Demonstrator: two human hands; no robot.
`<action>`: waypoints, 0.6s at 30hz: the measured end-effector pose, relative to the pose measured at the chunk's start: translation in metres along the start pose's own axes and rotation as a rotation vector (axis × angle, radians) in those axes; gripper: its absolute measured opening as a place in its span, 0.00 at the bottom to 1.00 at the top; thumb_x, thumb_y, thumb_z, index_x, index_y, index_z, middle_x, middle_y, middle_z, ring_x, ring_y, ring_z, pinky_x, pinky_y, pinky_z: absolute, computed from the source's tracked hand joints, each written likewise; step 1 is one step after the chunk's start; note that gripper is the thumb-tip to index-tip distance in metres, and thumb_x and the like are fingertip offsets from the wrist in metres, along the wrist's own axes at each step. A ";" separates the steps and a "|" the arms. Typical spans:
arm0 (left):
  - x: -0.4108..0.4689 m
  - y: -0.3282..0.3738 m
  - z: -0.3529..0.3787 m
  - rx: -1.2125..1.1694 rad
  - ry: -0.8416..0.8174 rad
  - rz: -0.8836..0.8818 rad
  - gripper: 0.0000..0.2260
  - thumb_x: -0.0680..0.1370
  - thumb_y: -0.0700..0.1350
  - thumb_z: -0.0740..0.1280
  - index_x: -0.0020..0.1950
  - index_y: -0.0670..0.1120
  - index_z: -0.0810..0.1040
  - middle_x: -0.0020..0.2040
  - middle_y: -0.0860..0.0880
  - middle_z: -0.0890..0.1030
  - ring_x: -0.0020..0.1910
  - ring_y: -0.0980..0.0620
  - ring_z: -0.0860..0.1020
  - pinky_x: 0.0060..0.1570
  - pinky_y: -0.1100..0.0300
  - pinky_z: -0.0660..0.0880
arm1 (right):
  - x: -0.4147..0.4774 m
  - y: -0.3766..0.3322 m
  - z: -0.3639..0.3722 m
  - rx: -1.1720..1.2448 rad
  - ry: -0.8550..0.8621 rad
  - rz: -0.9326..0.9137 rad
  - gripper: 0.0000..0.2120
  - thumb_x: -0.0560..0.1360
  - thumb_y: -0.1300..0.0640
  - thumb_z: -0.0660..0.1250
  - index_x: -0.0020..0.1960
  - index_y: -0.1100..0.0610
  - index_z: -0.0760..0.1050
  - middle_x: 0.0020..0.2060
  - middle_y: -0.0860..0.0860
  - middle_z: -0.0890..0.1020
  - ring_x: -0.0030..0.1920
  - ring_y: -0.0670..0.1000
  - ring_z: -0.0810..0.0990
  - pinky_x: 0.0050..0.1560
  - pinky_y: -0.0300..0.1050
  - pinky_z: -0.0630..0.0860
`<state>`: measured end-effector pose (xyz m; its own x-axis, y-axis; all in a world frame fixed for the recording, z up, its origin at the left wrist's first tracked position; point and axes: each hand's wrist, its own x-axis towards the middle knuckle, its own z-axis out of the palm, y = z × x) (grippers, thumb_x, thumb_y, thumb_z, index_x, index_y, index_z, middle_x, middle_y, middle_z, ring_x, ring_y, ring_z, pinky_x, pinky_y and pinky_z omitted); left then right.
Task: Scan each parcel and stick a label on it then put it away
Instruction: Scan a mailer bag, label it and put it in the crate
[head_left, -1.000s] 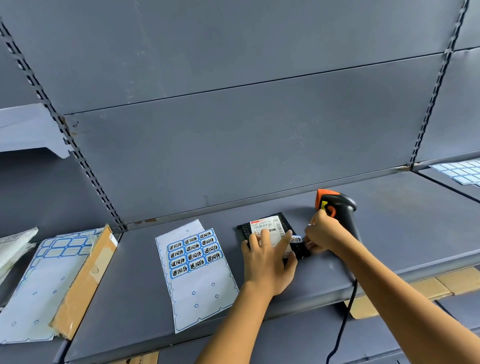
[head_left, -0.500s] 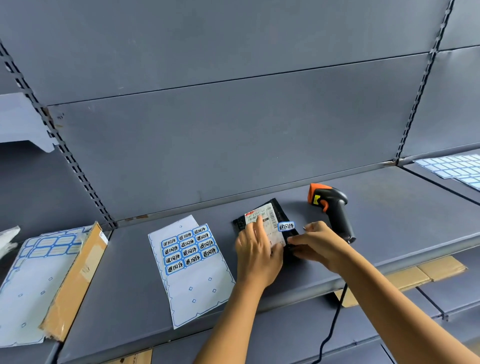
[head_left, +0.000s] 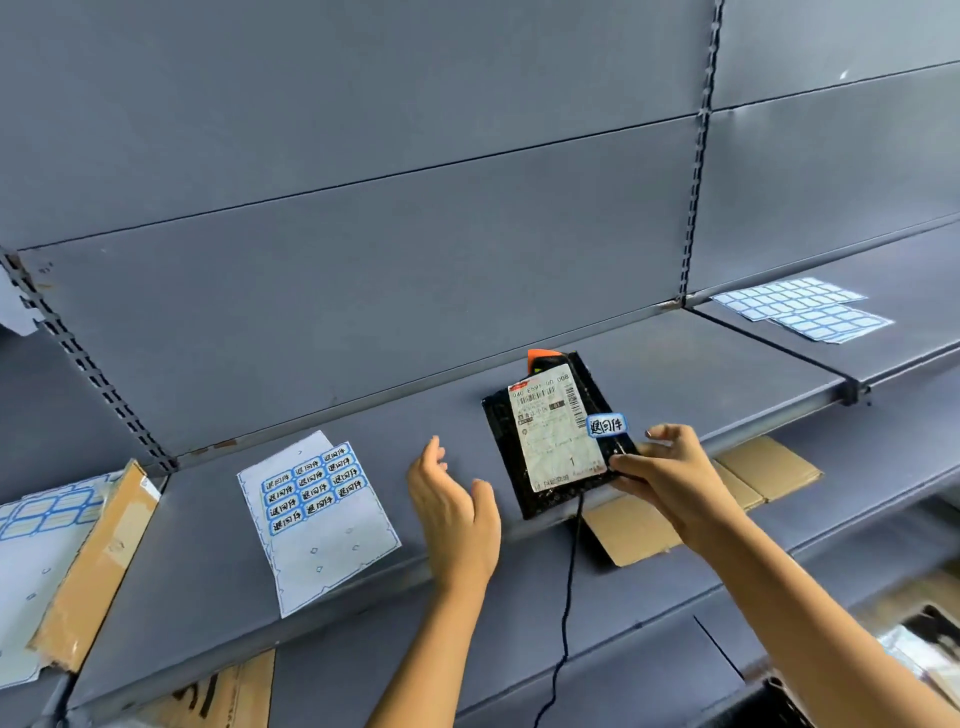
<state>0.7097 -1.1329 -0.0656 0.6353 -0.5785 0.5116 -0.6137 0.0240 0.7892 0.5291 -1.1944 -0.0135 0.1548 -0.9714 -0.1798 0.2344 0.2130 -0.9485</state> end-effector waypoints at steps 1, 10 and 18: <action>-0.011 0.009 0.006 -0.009 -0.023 0.028 0.28 0.70 0.47 0.54 0.68 0.36 0.65 0.57 0.47 0.67 0.56 0.44 0.71 0.60 0.53 0.66 | -0.005 -0.004 -0.015 0.013 0.019 -0.008 0.21 0.72 0.75 0.66 0.57 0.60 0.61 0.38 0.54 0.75 0.36 0.52 0.79 0.33 0.38 0.80; -0.156 0.103 0.083 -0.040 -0.520 0.240 0.13 0.73 0.39 0.59 0.55 0.45 0.76 0.54 0.54 0.67 0.55 0.56 0.64 0.60 0.51 0.69 | -0.115 -0.030 -0.224 0.085 0.364 -0.087 0.20 0.72 0.74 0.66 0.57 0.60 0.61 0.41 0.53 0.73 0.34 0.48 0.80 0.28 0.33 0.77; -0.300 0.180 0.135 -0.006 -0.943 0.315 0.08 0.76 0.37 0.61 0.49 0.46 0.79 0.52 0.48 0.76 0.53 0.48 0.69 0.56 0.55 0.68 | -0.228 -0.015 -0.376 0.174 0.634 -0.116 0.22 0.71 0.73 0.68 0.58 0.61 0.62 0.49 0.56 0.72 0.45 0.54 0.80 0.38 0.42 0.82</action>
<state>0.3458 -1.0651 -0.1225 -0.1906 -0.9565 0.2210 -0.6862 0.2908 0.6667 0.1295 -1.0155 -0.0560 -0.4625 -0.8511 -0.2486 0.3756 0.0659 -0.9244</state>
